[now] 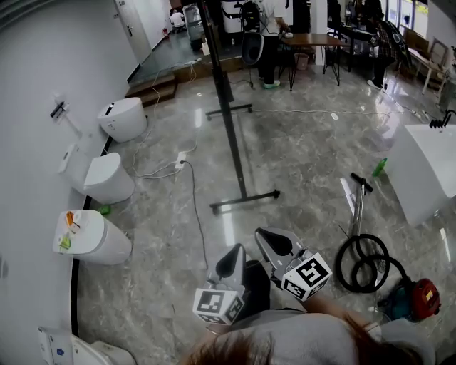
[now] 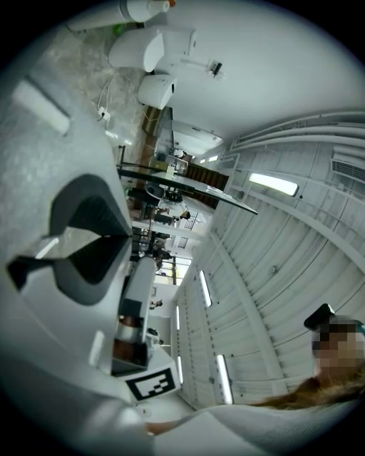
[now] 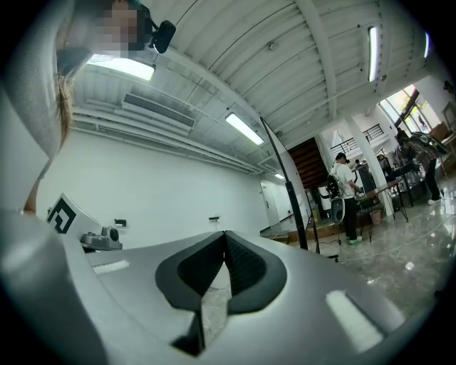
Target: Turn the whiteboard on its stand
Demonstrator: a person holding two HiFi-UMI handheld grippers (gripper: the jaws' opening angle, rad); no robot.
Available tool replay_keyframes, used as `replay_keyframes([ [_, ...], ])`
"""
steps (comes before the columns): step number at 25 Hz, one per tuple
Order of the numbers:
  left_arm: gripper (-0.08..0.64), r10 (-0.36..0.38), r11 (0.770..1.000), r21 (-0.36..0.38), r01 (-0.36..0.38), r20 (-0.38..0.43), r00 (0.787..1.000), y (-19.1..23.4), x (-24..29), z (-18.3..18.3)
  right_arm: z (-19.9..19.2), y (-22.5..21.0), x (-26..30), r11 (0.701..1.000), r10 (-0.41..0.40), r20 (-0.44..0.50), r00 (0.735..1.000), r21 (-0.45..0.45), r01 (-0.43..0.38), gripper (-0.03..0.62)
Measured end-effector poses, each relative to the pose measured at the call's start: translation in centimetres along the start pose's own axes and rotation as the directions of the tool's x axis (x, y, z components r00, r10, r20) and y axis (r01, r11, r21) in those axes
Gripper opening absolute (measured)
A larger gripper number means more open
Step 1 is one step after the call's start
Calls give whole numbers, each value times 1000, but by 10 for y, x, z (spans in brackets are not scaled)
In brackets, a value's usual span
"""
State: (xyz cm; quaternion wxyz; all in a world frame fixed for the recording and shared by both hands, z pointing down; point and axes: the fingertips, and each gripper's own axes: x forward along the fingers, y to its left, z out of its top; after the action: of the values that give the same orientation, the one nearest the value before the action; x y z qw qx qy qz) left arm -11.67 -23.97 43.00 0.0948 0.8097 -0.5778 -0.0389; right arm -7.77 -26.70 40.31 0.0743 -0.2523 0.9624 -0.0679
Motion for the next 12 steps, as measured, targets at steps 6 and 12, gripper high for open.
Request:
replay_keyframes([
  [6, -5, -39, 999, 9, 39, 24, 999, 34, 49, 15, 7, -38, 39, 999, -38, 15, 999, -34, 38, 5],
  [12, -5, -72, 997, 7, 72, 2, 997, 82, 109, 22, 4, -93, 97, 996, -84, 7, 996, -37, 84, 5],
])
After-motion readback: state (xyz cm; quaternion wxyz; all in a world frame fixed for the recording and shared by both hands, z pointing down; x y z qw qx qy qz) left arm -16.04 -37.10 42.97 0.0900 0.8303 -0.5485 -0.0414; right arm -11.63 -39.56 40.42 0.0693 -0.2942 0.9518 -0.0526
